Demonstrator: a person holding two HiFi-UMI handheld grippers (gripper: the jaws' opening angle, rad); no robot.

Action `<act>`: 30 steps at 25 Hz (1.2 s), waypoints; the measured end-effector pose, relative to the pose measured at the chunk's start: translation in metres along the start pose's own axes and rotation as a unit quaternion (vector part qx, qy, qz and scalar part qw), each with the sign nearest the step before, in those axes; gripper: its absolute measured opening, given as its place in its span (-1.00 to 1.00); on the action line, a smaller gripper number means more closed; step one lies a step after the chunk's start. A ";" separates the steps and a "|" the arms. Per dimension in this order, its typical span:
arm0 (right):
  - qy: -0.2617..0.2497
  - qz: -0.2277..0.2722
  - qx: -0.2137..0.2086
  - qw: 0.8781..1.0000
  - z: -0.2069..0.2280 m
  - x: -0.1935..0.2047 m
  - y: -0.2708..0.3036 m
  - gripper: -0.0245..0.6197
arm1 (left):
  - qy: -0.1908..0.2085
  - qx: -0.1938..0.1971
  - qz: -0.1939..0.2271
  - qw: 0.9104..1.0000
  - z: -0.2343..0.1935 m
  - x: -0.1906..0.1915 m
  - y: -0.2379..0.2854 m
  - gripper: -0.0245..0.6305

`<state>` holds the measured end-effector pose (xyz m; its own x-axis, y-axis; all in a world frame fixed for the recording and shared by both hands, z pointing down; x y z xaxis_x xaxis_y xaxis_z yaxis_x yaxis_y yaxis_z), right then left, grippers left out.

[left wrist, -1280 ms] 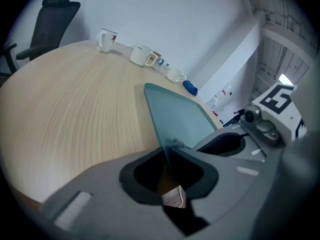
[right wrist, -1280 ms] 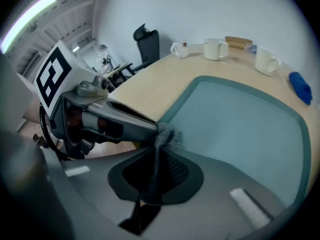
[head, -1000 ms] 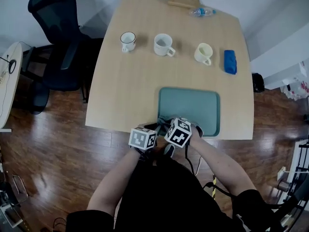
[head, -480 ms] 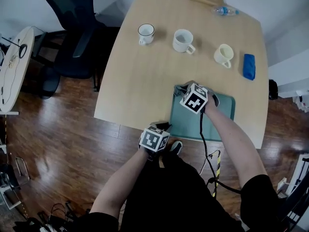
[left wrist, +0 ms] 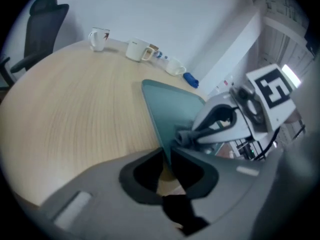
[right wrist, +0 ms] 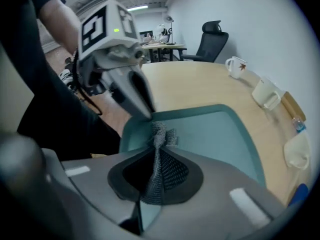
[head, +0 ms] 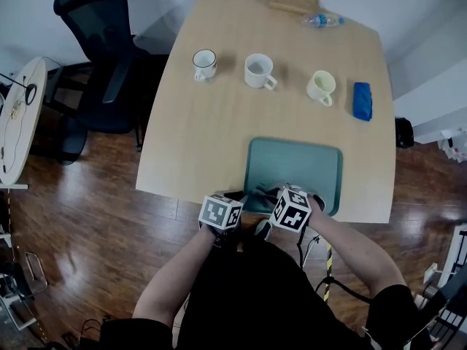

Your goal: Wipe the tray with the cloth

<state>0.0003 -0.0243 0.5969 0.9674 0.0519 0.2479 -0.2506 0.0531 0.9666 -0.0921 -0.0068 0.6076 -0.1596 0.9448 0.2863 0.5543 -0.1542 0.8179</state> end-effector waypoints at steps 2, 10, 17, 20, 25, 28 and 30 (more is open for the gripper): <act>-0.007 0.003 -0.027 1.000 -0.023 0.008 -0.002 -0.84 | -0.004 -0.007 0.000 1.000 0.000 -0.002 -0.001 -0.76; 0.013 0.017 0.000 1.000 0.030 0.012 0.000 -0.84 | 0.000 -0.023 0.003 1.000 0.002 -0.003 -0.001 -0.77; 0.049 -0.001 0.093 0.994 0.140 0.021 -0.013 -0.84 | 0.007 -0.027 0.005 1.000 0.005 -0.005 0.000 -0.77; 0.065 -0.001 0.117 0.991 0.161 0.025 -0.016 -0.84 | 0.010 -0.021 0.012 1.000 0.004 -0.003 0.003 -0.77; 0.066 0.015 0.100 0.993 0.137 0.031 -0.017 -0.84 | 0.007 -0.014 0.013 1.000 0.002 -0.001 0.005 -0.77; 0.056 0.024 0.073 0.995 0.097 0.040 -0.016 -0.84 | 0.004 -0.022 0.009 1.000 0.000 0.000 0.000 -0.77; 0.036 0.026 0.051 0.998 0.067 0.044 -0.015 -0.84 | 0.000 -0.028 0.010 1.000 -0.002 -0.001 -0.003 -0.77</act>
<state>0.0494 -0.0896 0.5973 0.9474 0.1229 0.2956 -0.2911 -0.0529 0.9552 -0.0948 -0.0073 0.6061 -0.1502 0.9413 0.3024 0.5114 -0.1879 0.8386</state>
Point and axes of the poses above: the fingertips, and each gripper's own axes: y forward along the fingers, z to its right, x out of its underside, the point moved 5 cm from there along -y, backward along the fingers, and after that the axes turned 10 degrees about -z, right-handed, at the moved point
